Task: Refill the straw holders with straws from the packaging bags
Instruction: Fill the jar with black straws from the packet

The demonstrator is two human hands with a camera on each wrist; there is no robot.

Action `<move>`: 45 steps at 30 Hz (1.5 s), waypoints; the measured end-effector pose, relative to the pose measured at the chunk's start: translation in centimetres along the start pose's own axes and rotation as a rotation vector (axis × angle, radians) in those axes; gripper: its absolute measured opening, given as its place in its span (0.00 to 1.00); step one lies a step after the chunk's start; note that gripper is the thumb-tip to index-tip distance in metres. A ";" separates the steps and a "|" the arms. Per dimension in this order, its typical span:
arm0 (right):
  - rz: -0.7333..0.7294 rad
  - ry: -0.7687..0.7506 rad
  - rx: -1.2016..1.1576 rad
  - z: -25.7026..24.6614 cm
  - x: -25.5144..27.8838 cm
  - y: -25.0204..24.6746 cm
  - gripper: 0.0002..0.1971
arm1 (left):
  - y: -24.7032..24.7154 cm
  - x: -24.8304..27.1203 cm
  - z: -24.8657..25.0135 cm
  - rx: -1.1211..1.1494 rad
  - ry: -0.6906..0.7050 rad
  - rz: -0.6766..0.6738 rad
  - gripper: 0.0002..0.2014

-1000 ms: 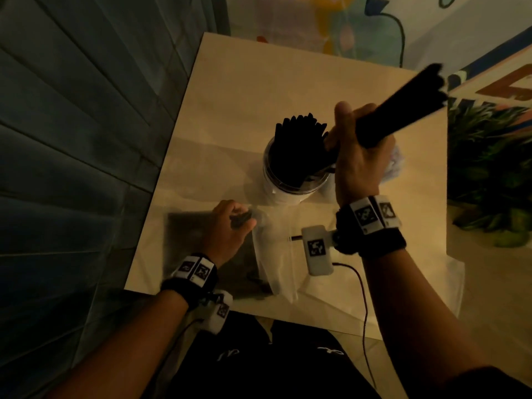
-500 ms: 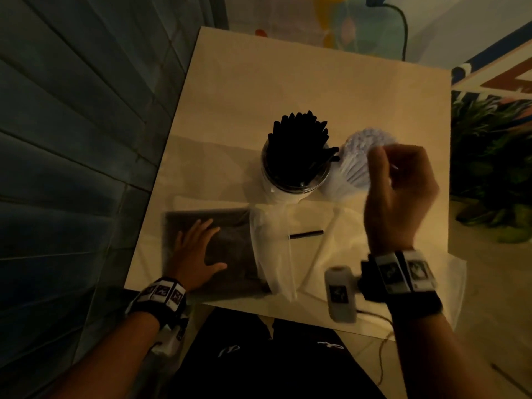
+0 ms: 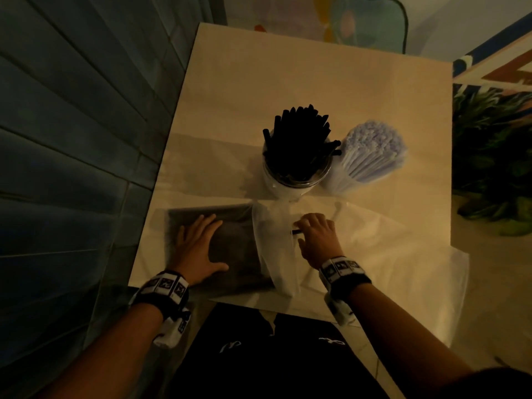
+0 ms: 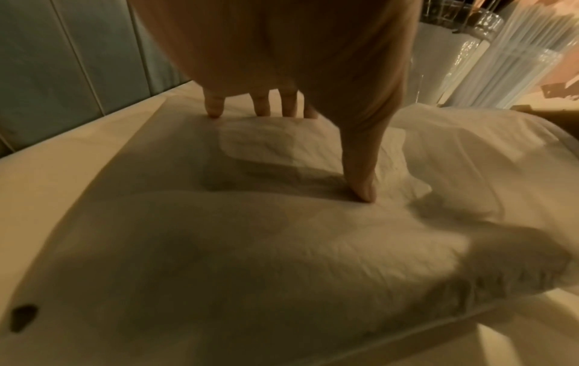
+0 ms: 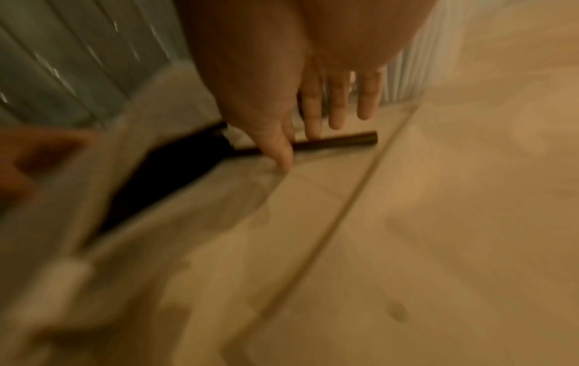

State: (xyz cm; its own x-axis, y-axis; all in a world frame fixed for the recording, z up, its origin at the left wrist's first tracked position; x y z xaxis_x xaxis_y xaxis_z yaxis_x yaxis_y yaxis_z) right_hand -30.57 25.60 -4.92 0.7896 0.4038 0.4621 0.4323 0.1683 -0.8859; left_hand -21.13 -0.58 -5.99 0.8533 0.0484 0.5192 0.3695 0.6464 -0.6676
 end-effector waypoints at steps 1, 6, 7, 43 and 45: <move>0.009 -0.010 0.037 -0.2 -0.3 -0.1 0.17 | 0.0 0.0 0.0 -0.002 -0.003 0.000 0.56; -0.017 -0.167 0.064 -2.1 -0.5 -1.3 0.11 | 0.1 0.1 0.1 -0.021 -0.014 -0.001 0.56; -0.032 -0.212 0.046 -2.9 -0.3 -1.5 0.12 | 0.2 0.1 0.1 -0.023 -0.013 0.003 0.57; -0.194 -0.318 0.185 -13.7 -1.1 -2.7 0.32 | 0.7 0.0 0.7 -0.057 0.003 0.033 0.60; -0.212 -0.330 0.173 -13.5 -0.8 -3.3 0.34 | 0.7 0.1 0.7 -0.063 0.003 0.036 0.60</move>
State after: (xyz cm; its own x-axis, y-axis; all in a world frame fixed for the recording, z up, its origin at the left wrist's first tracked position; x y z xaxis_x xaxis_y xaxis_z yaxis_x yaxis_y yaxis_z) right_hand -26.74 12.55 -1.84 0.4971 0.6053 0.6217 0.4688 0.4156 -0.7794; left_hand -21.07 0.39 -6.06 0.8674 0.0689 0.4928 0.3609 0.5948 -0.7183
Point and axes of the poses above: each hand's wrist, its own x-axis away from the middle knuckle, its own y-axis out of the palm, z = x × y, the point moved 9 cm from there along -x, towards the middle knuckle, and after that the axes turned 15 degrees about x, right-handed, at the moved point
